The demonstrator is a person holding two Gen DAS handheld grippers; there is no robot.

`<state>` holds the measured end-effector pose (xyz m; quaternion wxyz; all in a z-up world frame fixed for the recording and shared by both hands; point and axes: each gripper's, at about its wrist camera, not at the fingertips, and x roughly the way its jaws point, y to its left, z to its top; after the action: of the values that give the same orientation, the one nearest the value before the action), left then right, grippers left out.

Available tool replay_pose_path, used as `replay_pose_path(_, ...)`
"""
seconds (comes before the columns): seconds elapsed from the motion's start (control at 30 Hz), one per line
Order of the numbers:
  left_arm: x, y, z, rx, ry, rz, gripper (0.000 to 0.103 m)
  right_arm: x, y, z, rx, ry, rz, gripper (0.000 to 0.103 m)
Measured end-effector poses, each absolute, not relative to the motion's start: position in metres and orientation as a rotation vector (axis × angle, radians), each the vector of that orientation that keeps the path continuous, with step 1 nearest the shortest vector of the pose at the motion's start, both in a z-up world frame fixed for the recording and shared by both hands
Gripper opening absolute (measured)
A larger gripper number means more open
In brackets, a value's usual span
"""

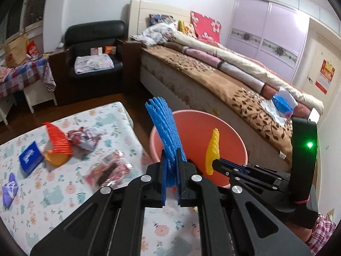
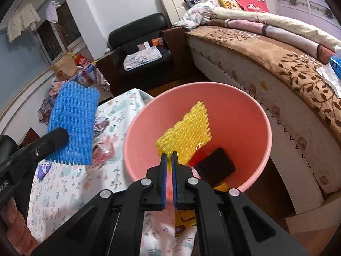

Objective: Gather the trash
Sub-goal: 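Carry the yellow sleeve in the right tool while the left tool carries the blue sleeve over the bucket, then open both tools to drop the sleeves into the pink bucket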

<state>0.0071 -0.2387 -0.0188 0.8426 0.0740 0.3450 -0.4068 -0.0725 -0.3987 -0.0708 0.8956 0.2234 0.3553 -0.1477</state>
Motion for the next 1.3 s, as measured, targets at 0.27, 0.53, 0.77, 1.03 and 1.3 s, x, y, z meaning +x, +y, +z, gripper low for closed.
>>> replay_pose_path(0.27,0.015,-0.272,-0.045,0.204,0.809,-0.87,0.006,-0.066,-0.42,-0.087,0.496,0.77,-0.325,0.004)
replay_pose_path(0.53,0.017,-0.283,-0.055,0.237,0.837,-0.871,0.006,-0.063,-0.433,-0.097,0.521,0.782,-0.335,0.004)
replay_pose_path(0.77,0.015,-0.289,-0.057,0.252,0.844,-0.876,0.006,-0.062,-0.434,-0.1,0.527,0.784,-0.338,0.004)
replay_pose_path(1.03,0.019,-0.293,-0.06,0.258,0.864,-0.875,0.028,-0.063,-0.435,-0.1,0.522,0.78,-0.348,0.005)
replay_pose_path(1.3,0.019,-0.288,-0.057,0.242,0.852,-0.868,0.039,-0.065,-0.431,-0.097,0.515,0.775,-0.36,0.008)
